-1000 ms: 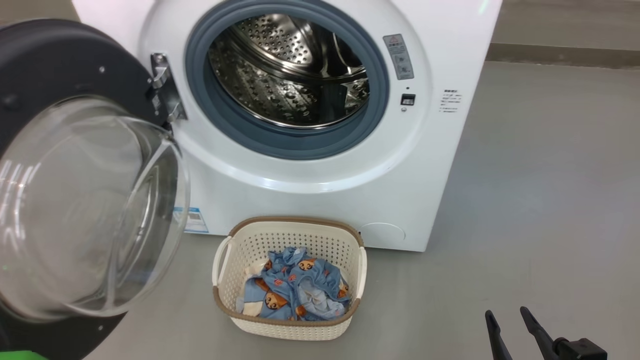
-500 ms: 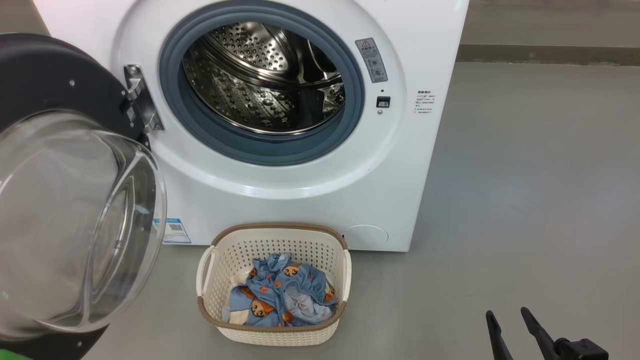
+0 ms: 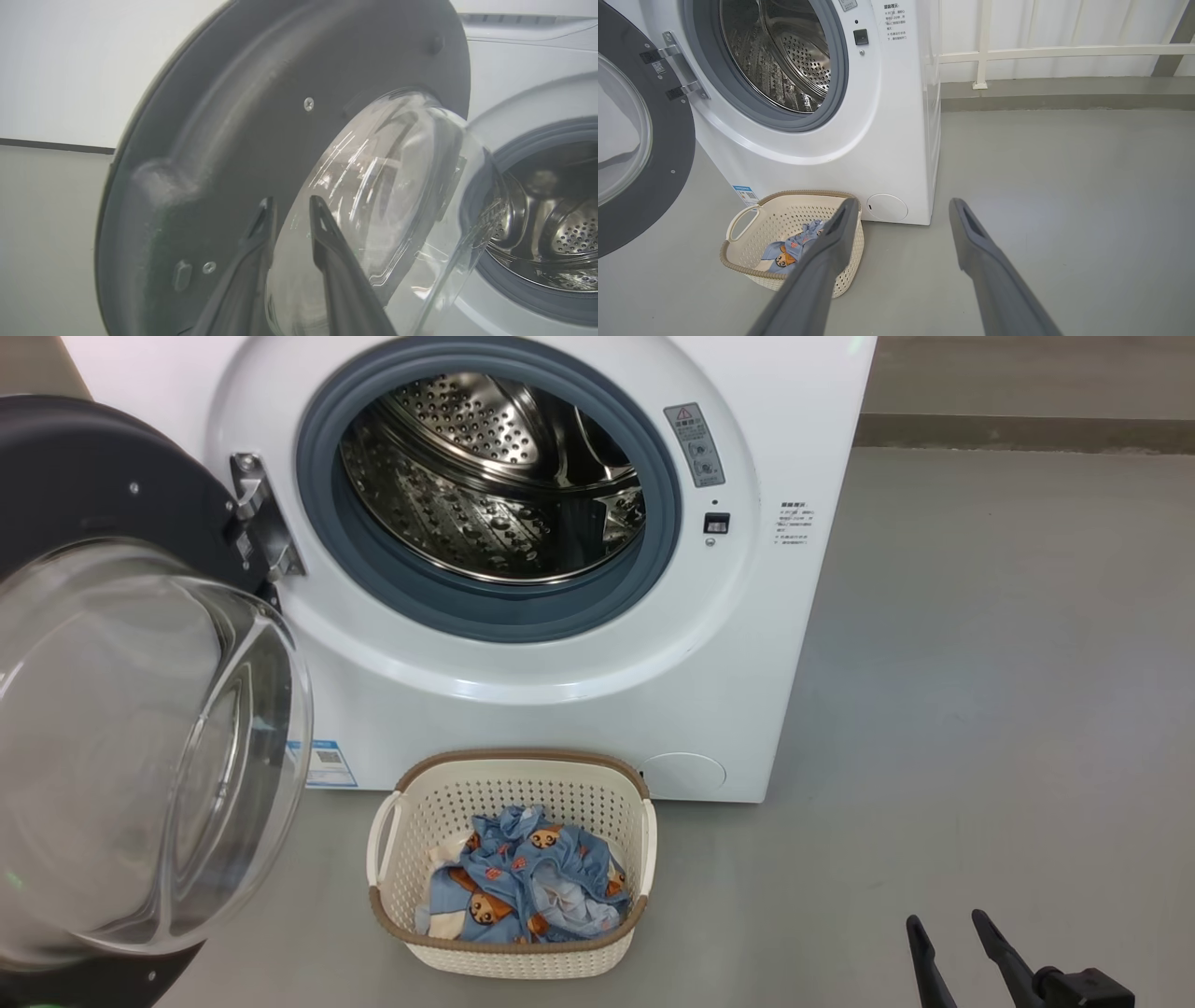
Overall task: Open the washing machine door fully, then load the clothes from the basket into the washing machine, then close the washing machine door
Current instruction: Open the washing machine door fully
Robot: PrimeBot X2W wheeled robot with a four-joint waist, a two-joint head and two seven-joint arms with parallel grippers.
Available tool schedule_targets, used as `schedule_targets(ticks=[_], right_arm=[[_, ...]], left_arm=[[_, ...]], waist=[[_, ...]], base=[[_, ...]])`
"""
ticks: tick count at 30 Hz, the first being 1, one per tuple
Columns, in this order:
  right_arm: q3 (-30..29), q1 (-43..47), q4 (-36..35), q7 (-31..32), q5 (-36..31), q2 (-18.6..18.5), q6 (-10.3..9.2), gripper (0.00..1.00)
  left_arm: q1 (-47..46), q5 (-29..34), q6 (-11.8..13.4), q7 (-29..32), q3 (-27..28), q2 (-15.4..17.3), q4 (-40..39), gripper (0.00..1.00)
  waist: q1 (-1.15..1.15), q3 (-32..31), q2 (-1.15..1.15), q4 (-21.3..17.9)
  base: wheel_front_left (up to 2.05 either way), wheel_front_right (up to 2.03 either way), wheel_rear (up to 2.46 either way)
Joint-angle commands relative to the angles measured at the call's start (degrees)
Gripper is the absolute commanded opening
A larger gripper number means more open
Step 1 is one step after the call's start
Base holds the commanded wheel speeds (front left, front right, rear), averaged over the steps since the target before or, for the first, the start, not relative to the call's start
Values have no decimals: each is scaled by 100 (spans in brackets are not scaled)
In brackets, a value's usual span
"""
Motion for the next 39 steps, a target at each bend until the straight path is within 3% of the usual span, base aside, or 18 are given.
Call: schedule_targets(ticks=[1, 2, 4, 8, 17, 31, 39], right_arm=[[140, -108, -134, -69, 24, -51, 9, 100], [144, -112, -133, -69, 25, -48, 9, 100], [151, -120, -132, -69, 25, -42, 9, 100], [184, -153, -128, -69, 34, -31, 9, 100], [304, -288, -198, -69, 1, -19, 9, 100], [437, -414, -311, -69, 6, -41, 9, 100], [439, -371, -345, -69, 7, -107, 9, 100]], left_arm=[[-47, 85, -30, -16, 58, 92, -470, 45], [7, 108, -79, 5, -35, 78, -664, 50], [94, 124, -196, 27, -217, 52, -1019, 77], [255, 247, -399, 110, -639, 31, -1539, 100], [466, 273, -706, 92, -1336, -86, -1649, 100], [913, 120, -1037, -29, -1286, -142, -525, 100], [1116, 212, -1175, -35, -1107, -263, -325, 100]], waist=[[0, 0, 0, -6], [0, 0, 0, -12], [0, -2, 0, -29], [0, 12, 0, -94], [0, 98, 0, -388], [0, 189, 0, -936], [0, 167, 0, -1069]], base=[[0, 0, 0], [0, 0, 0], [0, 0, 0], [0, 0, 0], [0, 0, 0], [0, 0, 0], [0, 0, 0]])
